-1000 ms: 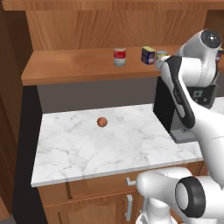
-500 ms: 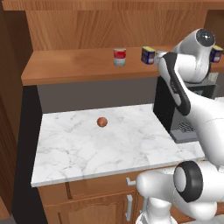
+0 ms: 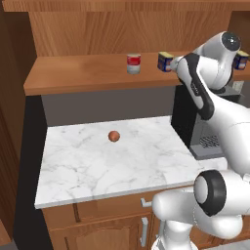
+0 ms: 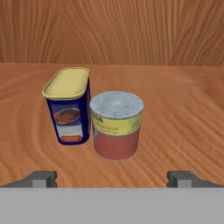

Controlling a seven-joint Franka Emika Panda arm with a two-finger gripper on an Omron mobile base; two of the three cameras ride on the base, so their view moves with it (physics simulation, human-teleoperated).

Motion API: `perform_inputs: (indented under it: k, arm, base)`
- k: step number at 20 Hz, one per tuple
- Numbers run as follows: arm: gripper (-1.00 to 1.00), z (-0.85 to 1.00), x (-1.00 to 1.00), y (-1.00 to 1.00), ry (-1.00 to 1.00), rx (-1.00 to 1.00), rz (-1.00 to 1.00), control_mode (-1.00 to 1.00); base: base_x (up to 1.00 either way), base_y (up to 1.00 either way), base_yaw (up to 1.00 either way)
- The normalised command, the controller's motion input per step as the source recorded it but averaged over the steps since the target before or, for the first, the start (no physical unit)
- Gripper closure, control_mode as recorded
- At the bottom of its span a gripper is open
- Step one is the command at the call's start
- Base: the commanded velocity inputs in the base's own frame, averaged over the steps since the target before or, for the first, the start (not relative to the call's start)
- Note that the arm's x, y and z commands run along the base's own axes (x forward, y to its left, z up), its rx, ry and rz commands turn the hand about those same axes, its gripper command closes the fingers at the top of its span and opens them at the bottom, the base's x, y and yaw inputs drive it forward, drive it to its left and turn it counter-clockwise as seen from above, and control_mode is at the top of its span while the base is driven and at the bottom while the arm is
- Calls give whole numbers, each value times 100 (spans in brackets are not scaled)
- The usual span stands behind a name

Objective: Stack two cans on top of the other two cans in the cabinet.

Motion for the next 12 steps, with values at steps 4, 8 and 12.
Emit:
perform_inputs:
  k: [4,8,12]
  arm:
    - [-100,-5,21,0,-8,0,7,-100]
    - [-100,-2,20,0,-4,-1,3,-100]
    - [-100,-2,19,0,-1,-2,2,-100]
  base:
    - [0,0,0]
    - [0,0,0]
    - [0,0,0]
